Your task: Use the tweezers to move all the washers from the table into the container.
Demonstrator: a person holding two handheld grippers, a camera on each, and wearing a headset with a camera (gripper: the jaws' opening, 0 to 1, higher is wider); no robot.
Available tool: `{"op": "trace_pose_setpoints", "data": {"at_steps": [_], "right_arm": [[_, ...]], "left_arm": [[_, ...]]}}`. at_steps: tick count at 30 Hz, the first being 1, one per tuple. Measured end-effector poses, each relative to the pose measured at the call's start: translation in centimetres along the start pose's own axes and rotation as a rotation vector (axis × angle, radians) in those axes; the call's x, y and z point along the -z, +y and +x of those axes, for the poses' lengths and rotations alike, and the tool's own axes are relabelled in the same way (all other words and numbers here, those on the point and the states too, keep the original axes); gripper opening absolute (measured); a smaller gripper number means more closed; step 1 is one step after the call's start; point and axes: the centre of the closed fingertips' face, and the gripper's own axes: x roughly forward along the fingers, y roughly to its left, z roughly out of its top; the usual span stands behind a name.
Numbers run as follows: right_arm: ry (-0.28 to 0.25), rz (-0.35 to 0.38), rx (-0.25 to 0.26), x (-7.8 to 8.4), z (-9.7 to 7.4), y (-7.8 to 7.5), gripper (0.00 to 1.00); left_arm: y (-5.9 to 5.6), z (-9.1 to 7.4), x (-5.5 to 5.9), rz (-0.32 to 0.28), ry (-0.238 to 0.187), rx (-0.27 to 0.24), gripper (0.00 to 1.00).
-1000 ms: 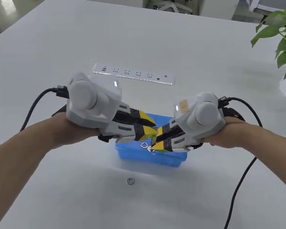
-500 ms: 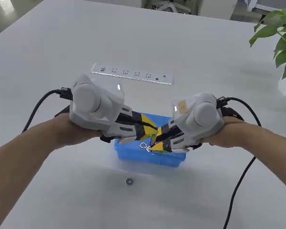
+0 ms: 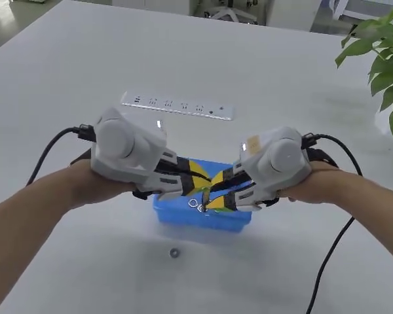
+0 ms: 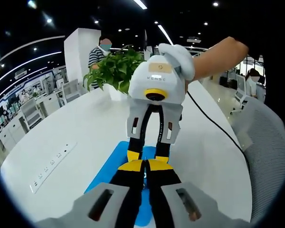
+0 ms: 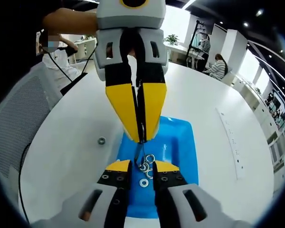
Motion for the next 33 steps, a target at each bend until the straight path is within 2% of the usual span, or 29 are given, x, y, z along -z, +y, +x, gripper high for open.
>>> {"op": "trace_pose_setpoints", "data": {"at_steps": [11, 18, 33], "right_arm": [[-0.011, 0.062, 0.04, -0.2, -1.3, 0.1, 0.32], [-0.018, 0.106, 0.078, -0.1, -2.5, 0.2, 0.39], [-0.035, 0.207, 0.184, 0.4, -5.5, 1.1, 0.58]], "left_arm": [[0.4, -0.8, -0.7, -0.009, -0.009, -0.018, 0.05], [-0.3, -1.2, -1.6, -0.007, -0.007, -0.024, 0.05], [-0.9, -2.8, -3.2, -0.018, 0.007, -0.049, 0.05]]}}
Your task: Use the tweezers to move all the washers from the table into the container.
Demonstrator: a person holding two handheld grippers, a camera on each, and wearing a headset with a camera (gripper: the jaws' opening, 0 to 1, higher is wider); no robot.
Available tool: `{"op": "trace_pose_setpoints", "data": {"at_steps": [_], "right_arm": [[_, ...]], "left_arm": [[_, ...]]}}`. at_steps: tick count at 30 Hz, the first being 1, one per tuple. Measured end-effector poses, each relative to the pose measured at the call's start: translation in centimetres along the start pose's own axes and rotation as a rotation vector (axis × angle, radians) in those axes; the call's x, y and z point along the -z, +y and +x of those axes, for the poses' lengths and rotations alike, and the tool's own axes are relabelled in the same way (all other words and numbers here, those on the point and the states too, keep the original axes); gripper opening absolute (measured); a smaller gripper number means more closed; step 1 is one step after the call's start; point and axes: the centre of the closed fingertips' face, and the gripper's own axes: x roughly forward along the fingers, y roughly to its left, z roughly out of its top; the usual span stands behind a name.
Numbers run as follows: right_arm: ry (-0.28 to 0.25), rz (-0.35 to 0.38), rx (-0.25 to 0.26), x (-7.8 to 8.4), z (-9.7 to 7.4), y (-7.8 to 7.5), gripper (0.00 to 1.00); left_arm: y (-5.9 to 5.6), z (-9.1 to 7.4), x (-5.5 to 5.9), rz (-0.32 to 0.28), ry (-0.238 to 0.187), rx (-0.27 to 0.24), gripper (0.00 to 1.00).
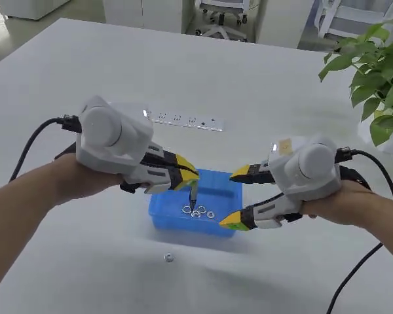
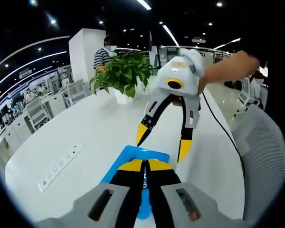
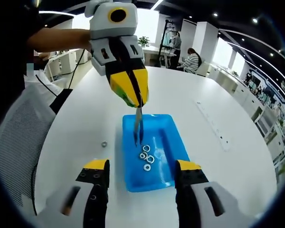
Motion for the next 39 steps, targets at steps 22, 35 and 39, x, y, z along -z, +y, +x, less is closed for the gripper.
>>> {"op": "trace_pose_setpoints", "data": {"at_steps": [22, 35, 39], "right_arm": [[-0.037, 0.105, 0.068, 1.0, -2.2, 1.9, 0.89], [-0.047, 0.109, 0.079, 1.1, -2.7, 2.7, 0.91], [-0.054, 0.113, 0.083, 1.1, -2.7, 3.0, 0.94]], "left_arm": [[-1.2, -2.0, -0.4, 0.002, 0.018, -0.021, 0.05], [-1.6, -3.0, -0.4, 0.002, 0.025, -0.031, 0.05], [-2.1, -3.1, -0.3, 0.0, 0.028, -0.028, 0.05]]}}
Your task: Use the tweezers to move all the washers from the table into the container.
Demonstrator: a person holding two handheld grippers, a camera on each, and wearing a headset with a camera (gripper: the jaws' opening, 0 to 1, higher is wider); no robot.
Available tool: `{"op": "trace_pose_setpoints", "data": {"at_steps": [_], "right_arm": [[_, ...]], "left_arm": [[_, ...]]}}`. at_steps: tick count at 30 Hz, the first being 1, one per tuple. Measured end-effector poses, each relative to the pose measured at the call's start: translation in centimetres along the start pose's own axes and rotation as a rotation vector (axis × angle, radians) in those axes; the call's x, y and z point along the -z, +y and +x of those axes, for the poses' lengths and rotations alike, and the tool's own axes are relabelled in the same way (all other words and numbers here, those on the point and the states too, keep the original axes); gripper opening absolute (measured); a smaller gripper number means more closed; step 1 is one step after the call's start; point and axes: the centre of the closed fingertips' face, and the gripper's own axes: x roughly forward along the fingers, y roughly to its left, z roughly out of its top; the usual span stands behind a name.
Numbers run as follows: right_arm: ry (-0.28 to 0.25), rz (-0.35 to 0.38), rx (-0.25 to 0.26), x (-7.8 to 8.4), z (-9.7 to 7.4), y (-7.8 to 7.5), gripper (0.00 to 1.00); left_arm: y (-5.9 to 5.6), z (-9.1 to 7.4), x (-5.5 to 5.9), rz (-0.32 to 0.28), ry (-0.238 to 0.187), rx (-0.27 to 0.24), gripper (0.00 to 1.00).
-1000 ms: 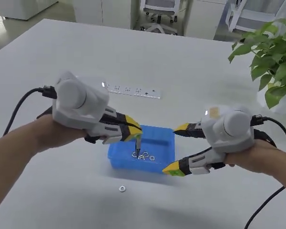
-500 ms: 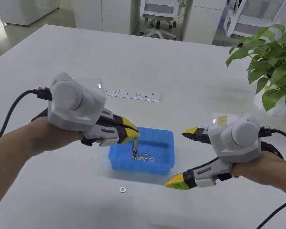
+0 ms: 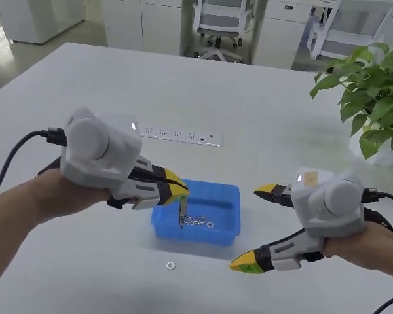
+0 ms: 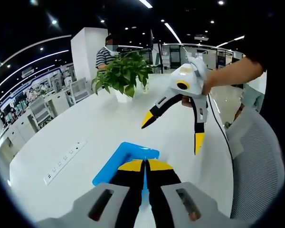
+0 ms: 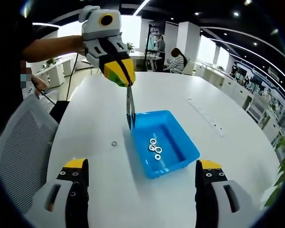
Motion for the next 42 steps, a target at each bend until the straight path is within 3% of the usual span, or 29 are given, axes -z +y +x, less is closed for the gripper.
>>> {"op": "trace_pose_setpoints", "data": {"at_steps": [5, 42], "right_arm": [[-0.009, 0.015, 0.014, 0.1, -0.1, 0.0, 1.0], [0.011, 0.037, -0.018, 2.0, 0.6, 2.2, 1.0]], "left_arm": [[-0.6, 0.0, 0.4, -0.003, 0.004, 0.006, 0.05], [-2.7, 0.3, 5.3, -0.026, 0.039, 0.019, 0.05]]}}
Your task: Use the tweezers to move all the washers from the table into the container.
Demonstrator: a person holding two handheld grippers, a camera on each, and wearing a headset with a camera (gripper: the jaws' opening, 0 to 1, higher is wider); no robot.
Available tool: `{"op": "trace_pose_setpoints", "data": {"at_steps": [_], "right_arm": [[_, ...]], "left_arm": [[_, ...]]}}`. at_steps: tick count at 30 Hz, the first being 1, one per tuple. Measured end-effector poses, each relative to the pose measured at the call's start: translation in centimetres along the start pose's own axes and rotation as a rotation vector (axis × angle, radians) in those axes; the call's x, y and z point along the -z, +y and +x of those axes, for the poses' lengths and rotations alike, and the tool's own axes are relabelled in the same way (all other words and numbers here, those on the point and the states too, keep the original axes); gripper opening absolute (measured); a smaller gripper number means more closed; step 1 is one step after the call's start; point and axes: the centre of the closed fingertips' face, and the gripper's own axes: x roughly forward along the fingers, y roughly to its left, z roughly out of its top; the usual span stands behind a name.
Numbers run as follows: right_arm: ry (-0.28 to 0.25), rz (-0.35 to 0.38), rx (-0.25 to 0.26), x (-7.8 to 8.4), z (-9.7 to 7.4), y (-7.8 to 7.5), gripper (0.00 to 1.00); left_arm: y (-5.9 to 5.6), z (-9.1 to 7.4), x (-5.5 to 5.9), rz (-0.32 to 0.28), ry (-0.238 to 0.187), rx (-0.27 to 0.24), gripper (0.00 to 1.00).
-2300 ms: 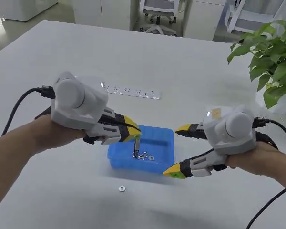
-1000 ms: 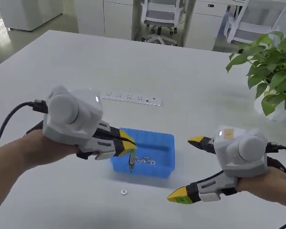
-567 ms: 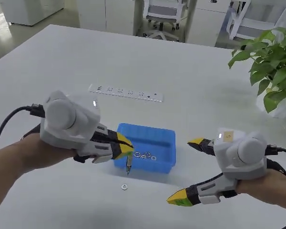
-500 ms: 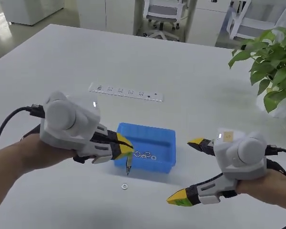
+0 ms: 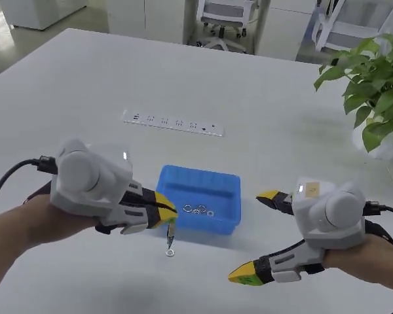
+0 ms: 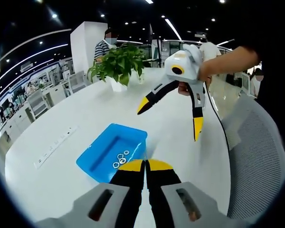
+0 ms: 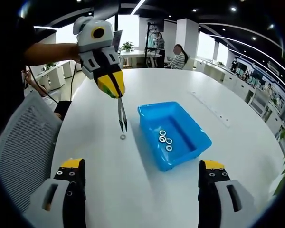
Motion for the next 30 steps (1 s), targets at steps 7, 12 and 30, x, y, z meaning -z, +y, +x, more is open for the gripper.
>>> {"op": "trace_pose_setpoints", "data": {"at_steps": [7, 12, 30], "right_arm": [[0.006, -0.003, -0.007, 0.2, 0.1, 0.3, 1.0], [0.009, -0.003, -0.012, 0.3, 0.2, 0.5, 0.99], [-0.022, -0.068, -0.077, -0.7, 0.9, 1.8, 0.85]], "left_arm": [[-0.2, 0.3, 0.6, -0.007, -0.001, 0.006, 0.05], [-0.3, 0.4, 0.8, -0.002, -0.008, 0.007, 0.05], [-0.4, 0.4, 0.7, -0.006, -0.018, 0.015, 0.05]]}}
